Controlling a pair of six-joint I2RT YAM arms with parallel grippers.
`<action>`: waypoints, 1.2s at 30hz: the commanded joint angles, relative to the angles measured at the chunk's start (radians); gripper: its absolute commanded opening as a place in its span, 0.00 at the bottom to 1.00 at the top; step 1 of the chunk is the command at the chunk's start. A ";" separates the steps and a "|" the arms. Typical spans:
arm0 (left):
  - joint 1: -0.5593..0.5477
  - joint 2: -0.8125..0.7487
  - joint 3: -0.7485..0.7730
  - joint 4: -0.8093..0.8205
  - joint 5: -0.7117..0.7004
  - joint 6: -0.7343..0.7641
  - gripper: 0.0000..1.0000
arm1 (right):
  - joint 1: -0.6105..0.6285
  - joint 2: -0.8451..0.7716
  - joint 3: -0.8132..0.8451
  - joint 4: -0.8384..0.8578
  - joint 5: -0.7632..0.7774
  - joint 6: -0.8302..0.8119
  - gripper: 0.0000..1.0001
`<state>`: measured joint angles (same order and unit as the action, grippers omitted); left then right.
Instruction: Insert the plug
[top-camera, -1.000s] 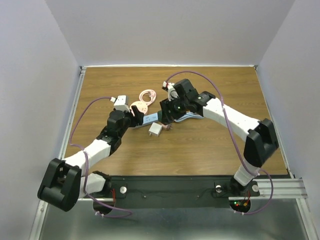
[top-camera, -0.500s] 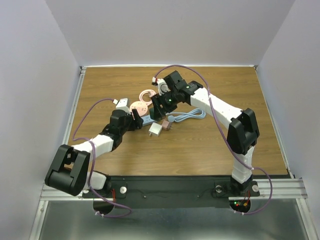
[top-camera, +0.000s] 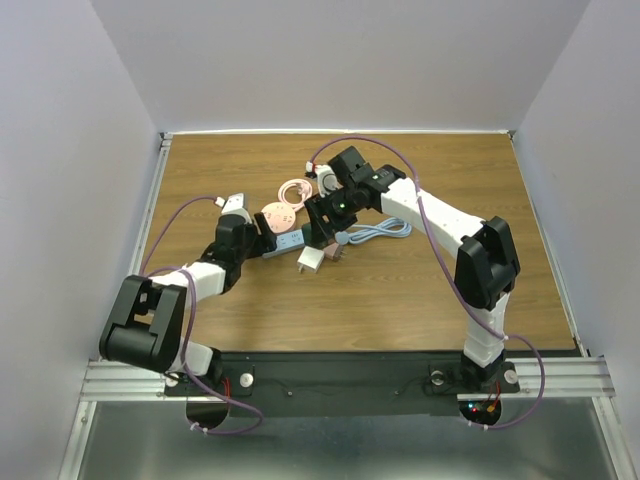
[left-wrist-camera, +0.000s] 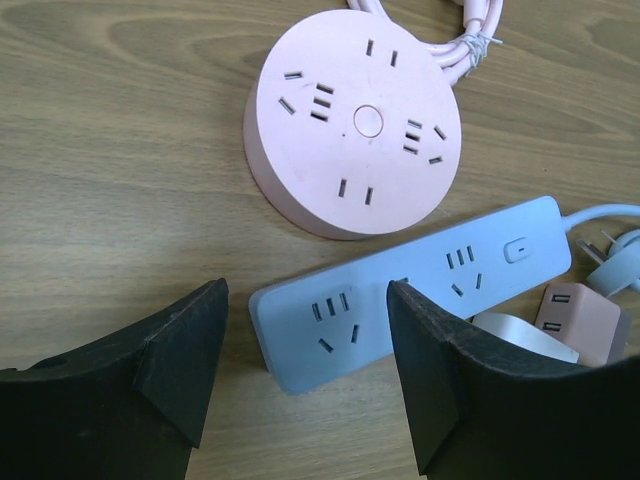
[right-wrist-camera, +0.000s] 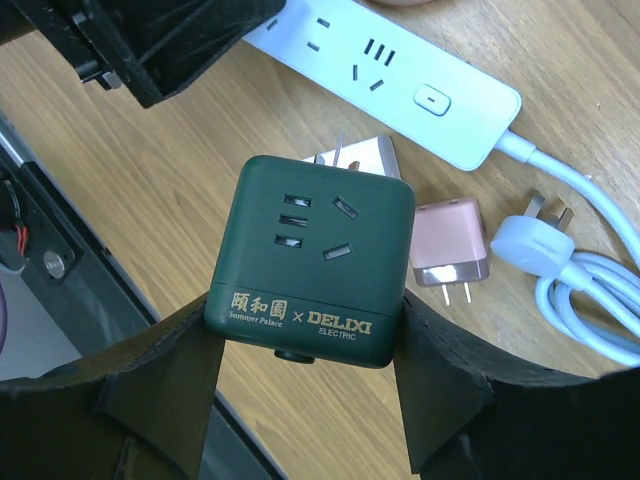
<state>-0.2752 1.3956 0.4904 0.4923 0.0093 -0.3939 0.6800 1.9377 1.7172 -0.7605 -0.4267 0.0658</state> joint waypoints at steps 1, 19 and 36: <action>-0.002 0.023 0.046 0.069 0.032 -0.014 0.75 | -0.005 -0.068 -0.008 0.010 -0.024 -0.021 0.20; -0.122 0.065 -0.024 0.112 0.162 -0.088 0.65 | -0.008 -0.063 0.002 -0.051 0.005 -0.037 0.20; -0.213 -0.061 -0.104 0.101 0.213 -0.083 0.63 | -0.046 -0.019 0.126 -0.398 0.043 -0.253 0.24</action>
<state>-0.4824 1.3529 0.3828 0.5800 0.1749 -0.5011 0.6361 1.9247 1.7340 -1.0763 -0.3511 -0.0998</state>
